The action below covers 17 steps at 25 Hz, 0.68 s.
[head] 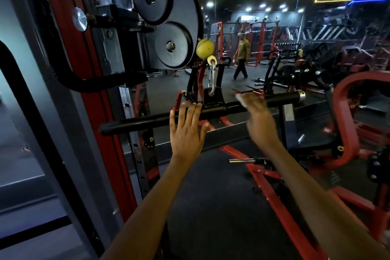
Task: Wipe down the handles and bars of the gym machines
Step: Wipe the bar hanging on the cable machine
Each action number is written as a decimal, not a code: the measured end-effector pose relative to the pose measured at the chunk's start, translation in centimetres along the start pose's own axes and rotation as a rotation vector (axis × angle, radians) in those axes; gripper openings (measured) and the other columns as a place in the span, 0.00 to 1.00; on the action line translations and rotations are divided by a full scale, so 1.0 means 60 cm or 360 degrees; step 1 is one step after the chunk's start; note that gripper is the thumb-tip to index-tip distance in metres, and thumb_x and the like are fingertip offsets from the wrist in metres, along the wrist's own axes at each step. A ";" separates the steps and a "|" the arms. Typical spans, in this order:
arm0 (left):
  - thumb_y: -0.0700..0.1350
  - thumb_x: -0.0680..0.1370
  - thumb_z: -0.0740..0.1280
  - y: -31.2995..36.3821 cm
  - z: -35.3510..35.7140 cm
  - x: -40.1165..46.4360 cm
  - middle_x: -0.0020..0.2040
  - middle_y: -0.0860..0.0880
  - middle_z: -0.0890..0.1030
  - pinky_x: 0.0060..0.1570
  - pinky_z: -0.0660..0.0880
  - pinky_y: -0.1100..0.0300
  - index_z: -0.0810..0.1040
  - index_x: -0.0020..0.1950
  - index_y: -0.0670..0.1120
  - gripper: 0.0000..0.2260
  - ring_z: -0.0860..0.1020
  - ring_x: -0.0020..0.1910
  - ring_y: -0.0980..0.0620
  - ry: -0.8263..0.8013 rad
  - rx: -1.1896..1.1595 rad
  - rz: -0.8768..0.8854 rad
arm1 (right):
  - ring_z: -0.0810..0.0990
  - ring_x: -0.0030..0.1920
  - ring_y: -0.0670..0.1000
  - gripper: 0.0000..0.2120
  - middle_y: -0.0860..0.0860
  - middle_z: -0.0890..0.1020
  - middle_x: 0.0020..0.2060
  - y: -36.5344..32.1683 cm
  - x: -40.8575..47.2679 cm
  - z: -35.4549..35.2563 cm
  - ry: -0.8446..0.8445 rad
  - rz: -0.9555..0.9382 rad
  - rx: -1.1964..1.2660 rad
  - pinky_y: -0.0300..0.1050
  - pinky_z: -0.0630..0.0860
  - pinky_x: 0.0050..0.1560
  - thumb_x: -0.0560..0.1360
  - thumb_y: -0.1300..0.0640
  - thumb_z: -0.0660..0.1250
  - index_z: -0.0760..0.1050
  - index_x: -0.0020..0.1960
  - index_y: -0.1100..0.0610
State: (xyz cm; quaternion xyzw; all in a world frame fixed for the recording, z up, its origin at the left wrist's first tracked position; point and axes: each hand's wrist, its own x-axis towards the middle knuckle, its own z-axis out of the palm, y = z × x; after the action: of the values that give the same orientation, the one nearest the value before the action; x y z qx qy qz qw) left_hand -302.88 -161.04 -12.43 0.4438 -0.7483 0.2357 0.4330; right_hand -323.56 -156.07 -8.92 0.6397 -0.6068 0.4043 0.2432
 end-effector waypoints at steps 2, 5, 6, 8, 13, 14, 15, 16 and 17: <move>0.59 0.83 0.44 0.002 -0.005 -0.004 0.70 0.46 0.72 0.75 0.40 0.49 0.63 0.74 0.47 0.25 0.60 0.74 0.46 0.0000 -0.0015 0.0012 | 0.68 0.68 0.60 0.30 0.57 0.72 0.66 0.030 0.007 -0.025 0.0149 0.0428 0.0025 0.41 0.59 0.68 0.68 0.76 0.61 0.69 0.68 0.60; 0.59 0.83 0.45 0.010 -0.007 -0.005 0.69 0.46 0.73 0.75 0.40 0.49 0.65 0.73 0.46 0.25 0.60 0.74 0.46 0.0016 -0.0072 -0.0016 | 0.71 0.65 0.59 0.25 0.60 0.73 0.63 -0.059 0.007 -0.002 0.0112 0.0323 0.0076 0.47 0.67 0.68 0.70 0.73 0.58 0.70 0.66 0.63; 0.59 0.83 0.45 0.011 -0.007 -0.007 0.68 0.46 0.74 0.75 0.41 0.48 0.66 0.72 0.46 0.25 0.61 0.73 0.46 0.0022 -0.0076 -0.0030 | 0.70 0.66 0.60 0.25 0.61 0.73 0.64 -0.085 -0.003 0.011 0.0021 0.0029 0.0058 0.52 0.69 0.67 0.71 0.71 0.57 0.69 0.67 0.64; 0.58 0.83 0.45 0.008 -0.008 -0.009 0.67 0.46 0.75 0.74 0.43 0.46 0.67 0.71 0.46 0.25 0.63 0.72 0.45 0.0025 -0.0075 -0.0048 | 0.67 0.69 0.60 0.27 0.60 0.71 0.67 -0.066 -0.010 0.010 -0.0045 -0.0322 -0.0007 0.56 0.64 0.70 0.70 0.73 0.57 0.68 0.69 0.64; 0.59 0.83 0.46 0.008 -0.017 -0.007 0.66 0.47 0.75 0.74 0.41 0.46 0.69 0.70 0.46 0.25 0.66 0.71 0.45 0.0017 -0.0077 -0.0012 | 0.63 0.71 0.58 0.36 0.60 0.67 0.70 0.078 -0.023 -0.040 0.0319 0.0501 -0.0067 0.52 0.57 0.74 0.66 0.81 0.59 0.63 0.72 0.62; 0.59 0.83 0.46 0.010 -0.018 -0.006 0.65 0.47 0.75 0.74 0.40 0.46 0.69 0.70 0.46 0.25 0.66 0.71 0.46 0.0024 -0.0093 -0.0019 | 0.59 0.73 0.56 0.36 0.60 0.64 0.72 0.049 -0.026 -0.025 0.0334 0.0524 -0.0002 0.51 0.56 0.74 0.67 0.80 0.57 0.60 0.74 0.62; 0.59 0.83 0.47 0.011 -0.018 -0.006 0.65 0.47 0.75 0.74 0.39 0.46 0.69 0.70 0.46 0.25 0.66 0.71 0.46 0.0028 -0.0105 -0.0030 | 0.55 0.74 0.55 0.35 0.59 0.60 0.73 0.004 -0.033 -0.004 0.0311 0.0413 0.0043 0.49 0.54 0.75 0.69 0.79 0.54 0.57 0.74 0.63; 0.59 0.83 0.47 0.010 -0.018 -0.007 0.65 0.47 0.75 0.74 0.39 0.46 0.69 0.70 0.46 0.25 0.66 0.71 0.46 0.0027 -0.0111 -0.0042 | 0.53 0.75 0.54 0.33 0.59 0.58 0.74 -0.034 -0.043 0.024 0.0253 0.0172 0.0042 0.47 0.51 0.75 0.71 0.77 0.51 0.56 0.74 0.63; 0.59 0.83 0.47 0.008 -0.019 -0.009 0.66 0.47 0.75 0.74 0.39 0.46 0.68 0.70 0.46 0.24 0.65 0.71 0.46 0.0019 -0.0112 -0.0049 | 0.54 0.75 0.55 0.31 0.59 0.59 0.74 -0.062 -0.054 0.041 0.0197 -0.0108 0.0028 0.46 0.50 0.76 0.72 0.76 0.49 0.56 0.74 0.63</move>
State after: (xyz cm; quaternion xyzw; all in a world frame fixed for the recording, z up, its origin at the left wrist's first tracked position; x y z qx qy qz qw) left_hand -302.67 -159.73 -12.28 0.4385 -0.7466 0.2052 0.4563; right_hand -319.18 -155.61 -12.27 0.6357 -0.5649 0.4401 0.2881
